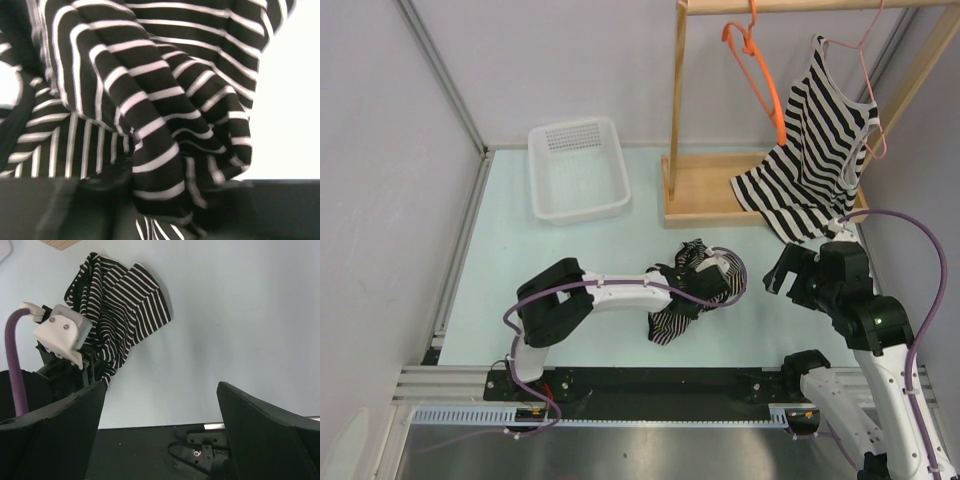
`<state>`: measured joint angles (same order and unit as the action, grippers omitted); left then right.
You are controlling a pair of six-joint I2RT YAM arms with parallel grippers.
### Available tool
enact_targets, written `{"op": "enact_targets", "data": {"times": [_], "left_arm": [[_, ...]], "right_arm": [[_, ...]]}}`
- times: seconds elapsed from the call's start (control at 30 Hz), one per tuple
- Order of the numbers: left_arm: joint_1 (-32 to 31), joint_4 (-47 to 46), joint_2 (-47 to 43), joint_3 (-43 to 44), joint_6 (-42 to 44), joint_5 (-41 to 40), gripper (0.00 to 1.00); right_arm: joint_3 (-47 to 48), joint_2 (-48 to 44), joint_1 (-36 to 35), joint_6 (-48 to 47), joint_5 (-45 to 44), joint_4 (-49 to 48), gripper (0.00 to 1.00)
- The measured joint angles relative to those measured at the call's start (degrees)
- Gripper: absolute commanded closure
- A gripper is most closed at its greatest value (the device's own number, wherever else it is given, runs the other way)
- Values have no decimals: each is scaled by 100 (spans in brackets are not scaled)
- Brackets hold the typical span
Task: Remove the tank top from the hanger
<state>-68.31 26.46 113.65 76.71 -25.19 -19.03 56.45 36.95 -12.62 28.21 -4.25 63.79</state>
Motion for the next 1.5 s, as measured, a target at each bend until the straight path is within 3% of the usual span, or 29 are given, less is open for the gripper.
{"op": "enact_targets", "data": {"times": [0.07,0.1,0.33,0.57,0.67,0.83,0.9,0.93,0.97,1.03,1.17,1.27,1.37,1.5], "left_arm": [[33,-17,-142,-138,-17,-98,89],[48,-11,-236,-197,-17,-133,100],[662,345,-1480,-308,33,-94,100],[3018,664,-2804,332,306,363,100],[4013,647,-2850,975,380,721,100],[4983,538,-2363,2037,428,1355,98],[5246,509,-1930,2433,428,1526,90],[5324,492,-1735,2564,428,1565,77],[5431,487,-1486,2695,431,1626,42],[5604,590,-966,2920,461,1698,15],[5777,942,-275,3134,437,1786,12],[5761,1029,-426,2826,444,1827,12],[5615,883,-1204,2013,442,1996,12],[5121,542,-2940,586,409,2424,14]], "right_arm": [[-15,-55,0,-48,151,-13,0],[-17,-63,0,-87,243,-24,0],[-15,153,7,-125,599,-133,0],[26,439,11,-184,894,-184,0],[42,450,20,-227,1005,-188,0],[315,439,26,-275,1051,-146,0],[483,433,28,-291,990,-116,0],[562,428,33,-302,946,-105,0],[621,428,37,-304,916,-98,0],[732,382,37,-321,824,-83,0],[813,343,37,-323,688,-59,0],[815,356,37,-321,662,-7,0],[820,345,37,-321,662,50,0],[874,321,37,-323,601,170,0]]}}
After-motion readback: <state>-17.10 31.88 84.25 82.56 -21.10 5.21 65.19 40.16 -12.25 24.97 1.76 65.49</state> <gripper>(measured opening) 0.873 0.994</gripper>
